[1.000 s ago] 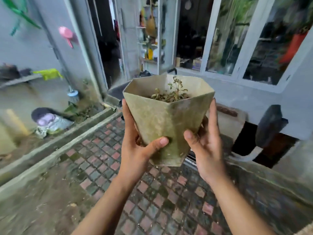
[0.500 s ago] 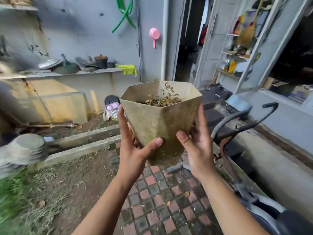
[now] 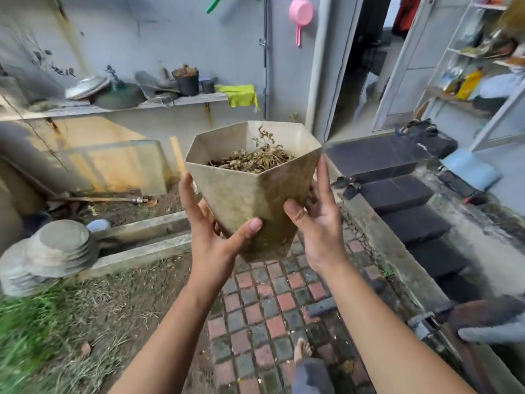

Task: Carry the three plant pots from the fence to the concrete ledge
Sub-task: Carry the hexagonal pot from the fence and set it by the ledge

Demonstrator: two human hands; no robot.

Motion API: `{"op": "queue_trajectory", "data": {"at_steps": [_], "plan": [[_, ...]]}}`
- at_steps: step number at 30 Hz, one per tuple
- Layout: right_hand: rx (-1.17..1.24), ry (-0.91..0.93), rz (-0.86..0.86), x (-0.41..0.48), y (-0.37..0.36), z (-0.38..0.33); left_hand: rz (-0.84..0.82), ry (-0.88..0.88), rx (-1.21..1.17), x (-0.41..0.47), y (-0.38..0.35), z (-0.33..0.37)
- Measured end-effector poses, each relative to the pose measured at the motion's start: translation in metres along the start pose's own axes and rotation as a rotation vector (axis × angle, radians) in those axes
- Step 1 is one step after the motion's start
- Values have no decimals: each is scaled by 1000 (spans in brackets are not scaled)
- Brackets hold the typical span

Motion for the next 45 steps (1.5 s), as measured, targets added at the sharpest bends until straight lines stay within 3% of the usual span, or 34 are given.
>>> {"op": "queue_trajectory", "data": {"at_steps": [10,14,22,30,45], "plan": [[104,-77,-150,181,37,150,157,73,208,162,53,-128],[188,-131,-158,232,31,209,221,146,190,207,85,-175],[242,-198,-49,292,-5,342,124,177,135,275,179,-297],[241,-219,-52,294,-11,520,167,159,131,279,226,-465],[202,-176,-101,180,55,854,169,187,138,198,225,-816]]}}
Point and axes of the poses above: each hand's wrist, its own x-axis towards the middle knuckle, its own y-axis out of the back of the hand, z = x × y, the point moved 1 cm from there along x, towards the middle knuckle, and after that the axes turned 14 degrees about -z, right-handed, at the moved point
